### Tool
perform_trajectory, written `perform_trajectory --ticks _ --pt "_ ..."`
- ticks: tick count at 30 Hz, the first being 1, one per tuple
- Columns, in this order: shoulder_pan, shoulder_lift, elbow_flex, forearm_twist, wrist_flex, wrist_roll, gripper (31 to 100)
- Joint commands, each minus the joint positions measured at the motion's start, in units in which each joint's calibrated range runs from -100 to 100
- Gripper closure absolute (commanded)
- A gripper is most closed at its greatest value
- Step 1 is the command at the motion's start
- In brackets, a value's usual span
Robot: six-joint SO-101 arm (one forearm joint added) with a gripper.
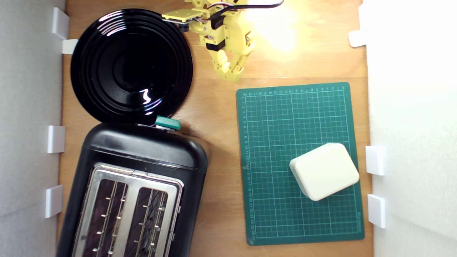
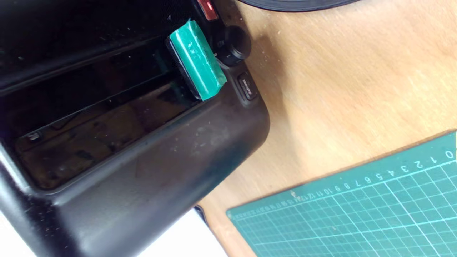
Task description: Start toaster
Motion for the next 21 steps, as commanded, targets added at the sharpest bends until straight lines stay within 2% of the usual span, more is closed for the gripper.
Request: perform_trajectory --ticks 1,21 --pt "0.1 -0.7 0.4 1.0 0.8 -0.1 98.8" --pt "0.1 -0.3 0.4 1.0 0.8 -0.1 98.8"
